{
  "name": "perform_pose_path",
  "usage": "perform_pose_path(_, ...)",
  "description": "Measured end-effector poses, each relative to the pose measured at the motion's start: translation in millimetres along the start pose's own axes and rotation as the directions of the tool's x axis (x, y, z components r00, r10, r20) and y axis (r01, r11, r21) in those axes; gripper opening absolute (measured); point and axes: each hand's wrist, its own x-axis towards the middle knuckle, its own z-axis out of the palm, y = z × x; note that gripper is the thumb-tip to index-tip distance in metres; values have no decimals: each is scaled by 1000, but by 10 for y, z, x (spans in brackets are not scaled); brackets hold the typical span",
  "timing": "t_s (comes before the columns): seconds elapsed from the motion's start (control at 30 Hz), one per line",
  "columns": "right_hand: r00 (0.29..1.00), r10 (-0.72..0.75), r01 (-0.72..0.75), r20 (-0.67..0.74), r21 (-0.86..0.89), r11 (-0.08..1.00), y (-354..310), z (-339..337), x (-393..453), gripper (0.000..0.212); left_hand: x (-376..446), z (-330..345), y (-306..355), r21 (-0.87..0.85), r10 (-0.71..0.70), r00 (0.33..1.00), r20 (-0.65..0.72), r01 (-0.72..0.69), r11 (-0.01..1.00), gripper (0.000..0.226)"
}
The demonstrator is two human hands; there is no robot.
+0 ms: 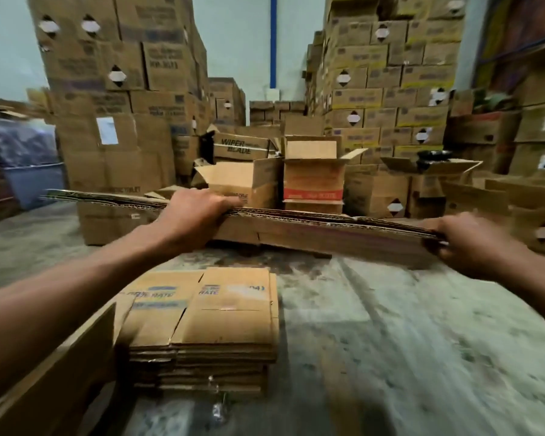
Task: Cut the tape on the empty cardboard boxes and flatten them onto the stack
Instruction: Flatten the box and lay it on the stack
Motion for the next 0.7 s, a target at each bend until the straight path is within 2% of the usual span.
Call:
perform_pose_path(0.1,978,-56,59,-202,7,998,-501,574,371,42,-82,441,-479,24,-28,999,-27,29,999,35)
perform_pose_path(0.17,954,-78,83,-288,6,997,-851,1005,700,42,-89,770,-815,32,-89,996,-22,90,995,31)
perform_pose_path(0.23,944,-92,95,-316,-4,995,-1202,1416,1079,39,-60,1158,-1115,40,-120,992,27,119,992,31)
perform_pose_path(0.37,942,-112,112,-317,-17,994,-1902,2214,1715,32,-76,2058,-1555,79,-143,970,197,130,988,44)
perform_pose_path(0.53,983,-118,112,-141,-52,992,-2710,3126,2157,29,-324,3102,-1789,95,-204,904,374,182,979,36)
perform_pose_path(0.7,988,-75,91,133,-125,988,-3078,3708,2167,29,-598,3849,-1805,108,-318,738,595,319,942,38)
